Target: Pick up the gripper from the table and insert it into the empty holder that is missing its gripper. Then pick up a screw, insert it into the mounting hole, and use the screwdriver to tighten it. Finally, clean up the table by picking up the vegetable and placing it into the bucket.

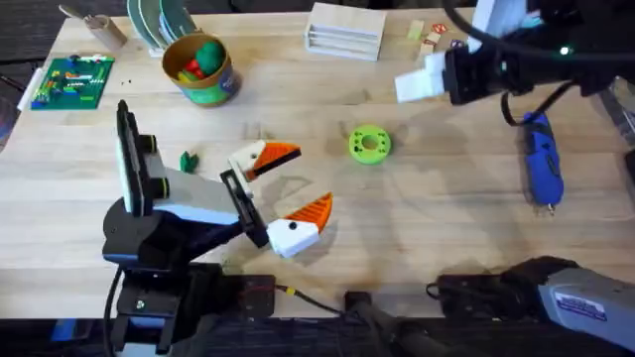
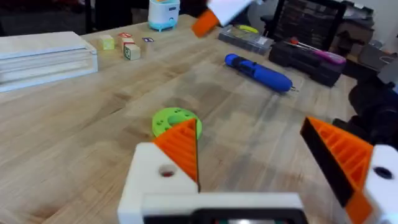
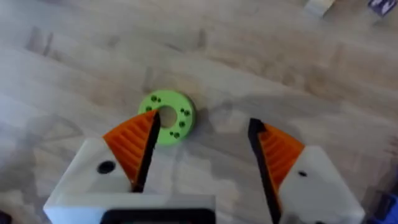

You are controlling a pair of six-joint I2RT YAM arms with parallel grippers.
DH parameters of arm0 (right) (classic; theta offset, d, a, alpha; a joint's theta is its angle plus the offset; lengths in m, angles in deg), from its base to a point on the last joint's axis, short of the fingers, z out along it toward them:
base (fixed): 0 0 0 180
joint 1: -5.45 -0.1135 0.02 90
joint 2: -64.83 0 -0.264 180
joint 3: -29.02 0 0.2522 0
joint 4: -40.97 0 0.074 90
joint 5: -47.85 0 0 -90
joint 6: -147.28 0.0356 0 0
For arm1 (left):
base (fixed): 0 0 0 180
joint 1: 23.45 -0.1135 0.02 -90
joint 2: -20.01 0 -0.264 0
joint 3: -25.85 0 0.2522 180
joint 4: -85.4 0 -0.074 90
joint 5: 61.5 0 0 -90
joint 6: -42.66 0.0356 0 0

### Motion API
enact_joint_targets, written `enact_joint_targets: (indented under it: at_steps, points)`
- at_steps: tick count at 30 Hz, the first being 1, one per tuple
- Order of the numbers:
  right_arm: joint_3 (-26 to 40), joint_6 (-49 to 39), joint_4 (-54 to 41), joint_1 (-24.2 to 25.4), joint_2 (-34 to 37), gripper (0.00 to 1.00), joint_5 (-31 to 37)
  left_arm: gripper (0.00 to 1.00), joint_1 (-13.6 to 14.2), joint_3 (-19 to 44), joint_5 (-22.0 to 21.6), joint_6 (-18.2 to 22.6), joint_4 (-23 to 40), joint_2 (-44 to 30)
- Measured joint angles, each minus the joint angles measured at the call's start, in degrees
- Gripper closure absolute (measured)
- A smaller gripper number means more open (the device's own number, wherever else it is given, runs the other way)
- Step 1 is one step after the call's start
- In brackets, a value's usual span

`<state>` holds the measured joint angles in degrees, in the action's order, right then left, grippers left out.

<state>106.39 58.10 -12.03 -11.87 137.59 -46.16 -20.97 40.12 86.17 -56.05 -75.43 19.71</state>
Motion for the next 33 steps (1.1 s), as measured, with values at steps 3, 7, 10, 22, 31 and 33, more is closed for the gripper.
enact_joint_targets:
  at_steps: [3, 7, 10, 22, 31, 33]
  points:
    - [0.0, -0.9, -3.1, 0.0, 0.4, 0.098, 0.3, 0.008, 0.0, 0.0, 0.0, 0.0, 0.0, 0.0]
    - [-0.9, -1.3, -3.0, -1.9, 1.8, 0.098, 0.6, 0.009, 0.0, 0.0, 0.0, 0.0, 0.0, 0.0]
    - [-1.9, -1.4, -2.8, -5.7, 3.6, 0.138, 0.8, 0.008, 0.0, 0.0, 0.0, 0.0, 0.0, 0.0]
    - [-2.3, -1.8, 3.6, -17.9, 16.6, 0.445, 3.2, 0.008, 0.0, 0.0, 0.0, 0.0, 0.0, 0.0]
    - [-2.3, -2.1, 8.0, -21.2, 22.3, 0.558, 4.9, 0.008, 0.0, 0.0, 0.0, 0.0, 0.0, 0.0]
    - [-2.3, -2.2, 8.0, -21.2, 22.4, 0.573, 5.1, 0.008, 0.0, 0.0, 0.0, 0.0, 0.0, 0.0]
